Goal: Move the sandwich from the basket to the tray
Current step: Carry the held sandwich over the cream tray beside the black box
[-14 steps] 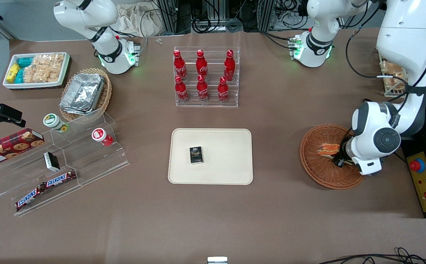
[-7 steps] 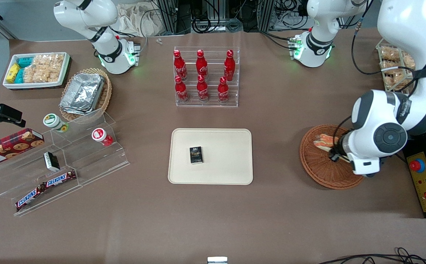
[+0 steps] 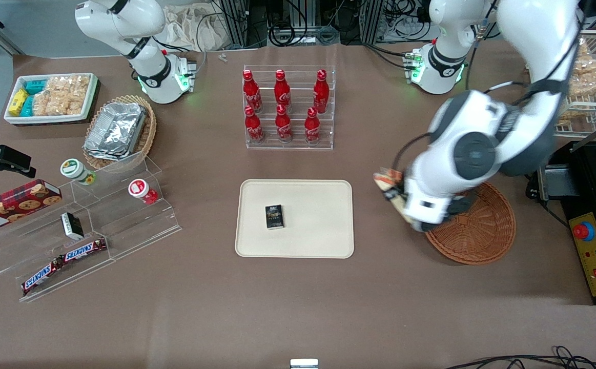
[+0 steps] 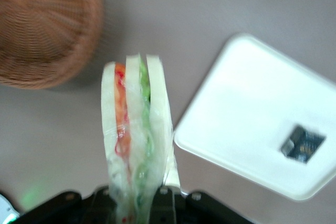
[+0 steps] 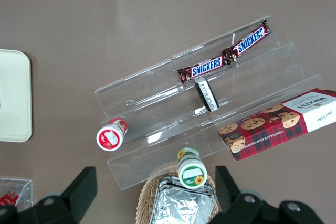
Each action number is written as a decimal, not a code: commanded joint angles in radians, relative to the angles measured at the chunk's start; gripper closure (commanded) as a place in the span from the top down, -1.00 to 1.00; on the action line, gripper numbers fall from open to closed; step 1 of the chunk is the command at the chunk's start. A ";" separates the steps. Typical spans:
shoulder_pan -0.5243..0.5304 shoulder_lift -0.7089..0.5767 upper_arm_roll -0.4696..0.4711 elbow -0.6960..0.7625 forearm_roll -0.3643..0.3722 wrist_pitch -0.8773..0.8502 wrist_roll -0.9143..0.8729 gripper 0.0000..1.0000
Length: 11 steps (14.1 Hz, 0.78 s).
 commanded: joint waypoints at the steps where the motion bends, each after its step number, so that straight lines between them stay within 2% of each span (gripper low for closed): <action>1: -0.080 0.132 -0.013 0.046 0.045 0.101 0.133 -1.00; 3: -0.112 0.219 -0.013 0.061 0.132 0.194 0.187 -1.00; 4: -0.130 0.254 -0.013 0.069 0.158 0.213 0.184 -1.00; 7: -0.175 0.354 -0.003 0.118 0.299 0.234 0.175 -1.00; 11: -0.183 0.382 0.000 0.119 0.316 0.317 0.175 -1.00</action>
